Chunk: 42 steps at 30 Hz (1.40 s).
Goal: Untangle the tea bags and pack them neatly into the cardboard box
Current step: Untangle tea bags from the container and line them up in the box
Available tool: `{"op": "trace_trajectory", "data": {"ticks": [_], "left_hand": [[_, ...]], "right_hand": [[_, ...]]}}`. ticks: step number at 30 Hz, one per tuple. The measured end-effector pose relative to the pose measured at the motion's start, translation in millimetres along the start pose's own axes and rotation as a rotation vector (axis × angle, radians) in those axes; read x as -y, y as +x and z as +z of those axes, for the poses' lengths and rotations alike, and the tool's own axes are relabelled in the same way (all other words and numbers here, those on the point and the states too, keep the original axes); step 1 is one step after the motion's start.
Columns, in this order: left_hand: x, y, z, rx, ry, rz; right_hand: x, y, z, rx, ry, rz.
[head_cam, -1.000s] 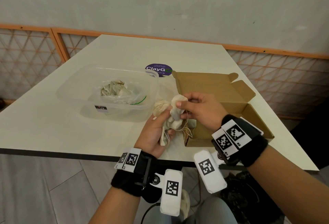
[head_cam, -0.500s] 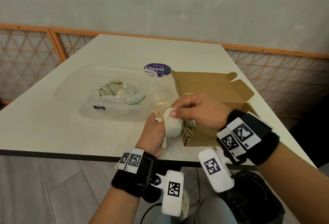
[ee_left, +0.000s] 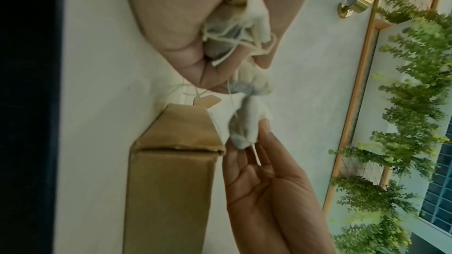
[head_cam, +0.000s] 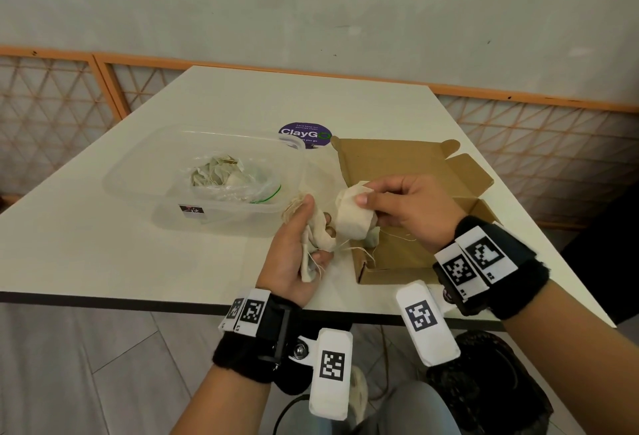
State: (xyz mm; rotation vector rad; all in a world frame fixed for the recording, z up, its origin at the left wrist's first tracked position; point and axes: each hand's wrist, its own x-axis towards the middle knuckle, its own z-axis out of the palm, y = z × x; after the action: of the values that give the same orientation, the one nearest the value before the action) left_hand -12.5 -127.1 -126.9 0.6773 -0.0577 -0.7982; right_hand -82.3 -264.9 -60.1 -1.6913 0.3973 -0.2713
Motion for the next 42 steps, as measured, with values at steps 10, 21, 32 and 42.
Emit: {"op": "trace_trajectory", "data": {"ticks": [10, 21, 32, 42], "left_hand": [[4, -4, 2, 0.081, 0.191, 0.018], [0, -4, 1, 0.026, 0.092, 0.003], [4, -1, 0, 0.030, 0.158, 0.016], [5, -5, 3, 0.073, 0.204, 0.052]], "right_hand": [[4, -2, 5, 0.052, -0.067, -0.056], [-3, -2, -4, -0.004, -0.111, -0.042], [15, 0, 4, 0.168, -0.449, -0.140], [16, 8, 8, 0.075, -0.602, -0.211]]}}
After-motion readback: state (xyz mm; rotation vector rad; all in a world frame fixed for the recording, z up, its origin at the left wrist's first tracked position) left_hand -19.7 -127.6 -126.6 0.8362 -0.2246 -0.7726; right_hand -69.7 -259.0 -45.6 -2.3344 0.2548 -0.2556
